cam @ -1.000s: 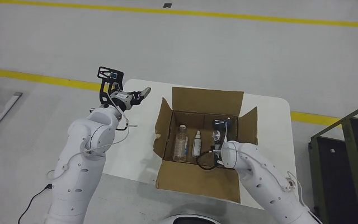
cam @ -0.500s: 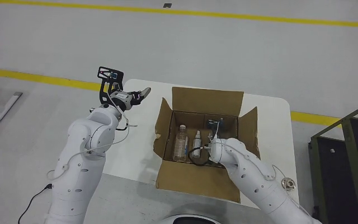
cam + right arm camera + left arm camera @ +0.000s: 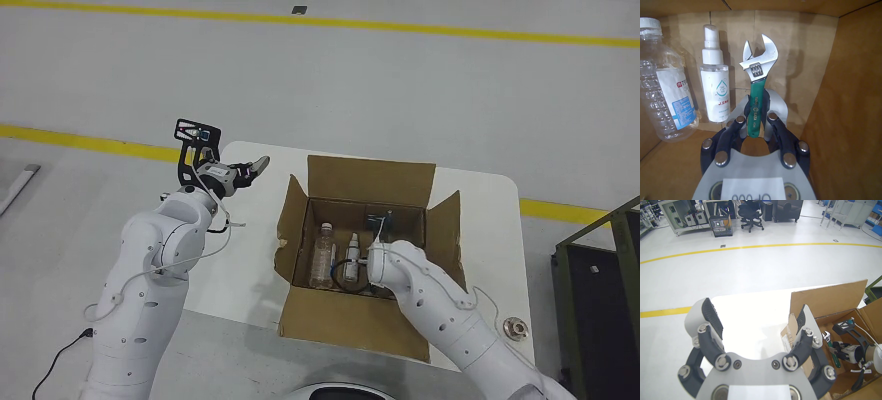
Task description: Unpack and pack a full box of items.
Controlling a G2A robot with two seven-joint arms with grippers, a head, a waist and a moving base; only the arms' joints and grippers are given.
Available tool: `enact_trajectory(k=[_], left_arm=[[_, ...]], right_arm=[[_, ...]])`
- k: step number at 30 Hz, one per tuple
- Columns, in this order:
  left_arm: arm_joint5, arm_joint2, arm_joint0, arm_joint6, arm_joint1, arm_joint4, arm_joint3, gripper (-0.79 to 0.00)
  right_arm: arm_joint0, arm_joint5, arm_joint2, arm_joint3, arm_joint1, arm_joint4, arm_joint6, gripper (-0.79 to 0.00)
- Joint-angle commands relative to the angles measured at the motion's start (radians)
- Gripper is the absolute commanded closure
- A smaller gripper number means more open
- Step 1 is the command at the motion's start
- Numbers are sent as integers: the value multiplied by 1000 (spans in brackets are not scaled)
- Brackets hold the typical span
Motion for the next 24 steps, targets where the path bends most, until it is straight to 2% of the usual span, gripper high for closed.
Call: enact_trajectory(k=[1,3,7,12,16,19,21,24], left_arm=[[0,0,0,0,0,0,0,-785],[0,0,0,0,0,0,0,-785],[0,0,0,0,0,0,0,-785],[0,0,0,0,0,0,0,-785],[0,0,0,0,0,0,0,-785],[0,0,0,0,0,0,0,-785],[0,0,0,0,0,0,0,-785],[0,0,0,0,0,0,0,-785]], right_arm=[[4,-1,0,11,-6,-2,1,-576],[8,-4,1,17,-11,-4,4,-659],[13,-11,10,23,-19,-7,11,-736],[10,-23,44,-32,-20,-17,24,-745],[-19,-51,117,-190,-2,-67,51,-760],[-71,-101,214,-371,21,-114,101,-742],[-112,-146,283,-505,35,-149,146,-640],[-160,-205,393,-713,49,-178,205,-188]])
